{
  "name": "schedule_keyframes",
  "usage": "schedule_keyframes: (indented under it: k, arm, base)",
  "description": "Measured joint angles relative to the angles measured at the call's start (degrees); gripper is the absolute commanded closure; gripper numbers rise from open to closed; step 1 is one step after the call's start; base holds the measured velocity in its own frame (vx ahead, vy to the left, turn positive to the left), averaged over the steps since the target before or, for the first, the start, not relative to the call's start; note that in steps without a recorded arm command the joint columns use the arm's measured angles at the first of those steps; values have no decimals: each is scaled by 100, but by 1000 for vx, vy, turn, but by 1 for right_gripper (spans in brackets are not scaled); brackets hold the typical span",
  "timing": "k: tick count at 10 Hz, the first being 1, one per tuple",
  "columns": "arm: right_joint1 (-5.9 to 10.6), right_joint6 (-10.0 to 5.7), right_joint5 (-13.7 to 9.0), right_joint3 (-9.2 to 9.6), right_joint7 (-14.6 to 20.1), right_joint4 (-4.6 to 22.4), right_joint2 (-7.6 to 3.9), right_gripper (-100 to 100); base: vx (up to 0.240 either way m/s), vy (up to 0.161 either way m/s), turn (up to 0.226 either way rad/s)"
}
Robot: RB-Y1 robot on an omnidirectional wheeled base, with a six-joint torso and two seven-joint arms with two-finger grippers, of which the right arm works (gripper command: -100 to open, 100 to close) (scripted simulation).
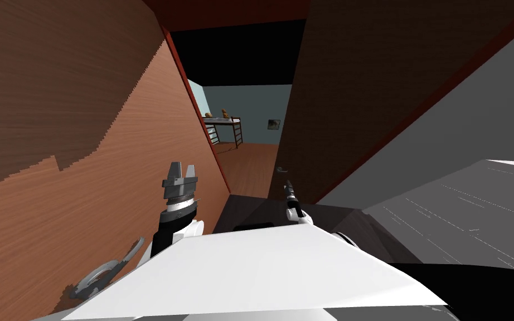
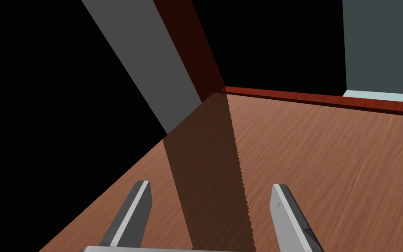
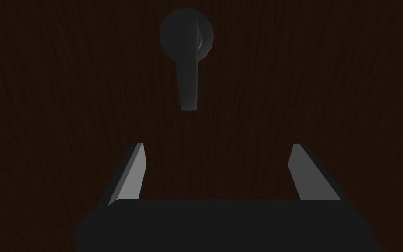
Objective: Pull the door open
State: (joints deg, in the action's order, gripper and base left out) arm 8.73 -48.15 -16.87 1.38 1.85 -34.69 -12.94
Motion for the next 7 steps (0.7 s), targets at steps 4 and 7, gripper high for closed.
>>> schedule_keyframes:
  k: [4, 7]
  arm:
    - [149, -87, -81, 15, 42, 464, -46, -100]
    - [217, -175, -103, 8, 120, 698, -118, -100]
  base:
    - [89, -11, 20]
    - [99, 21, 69]
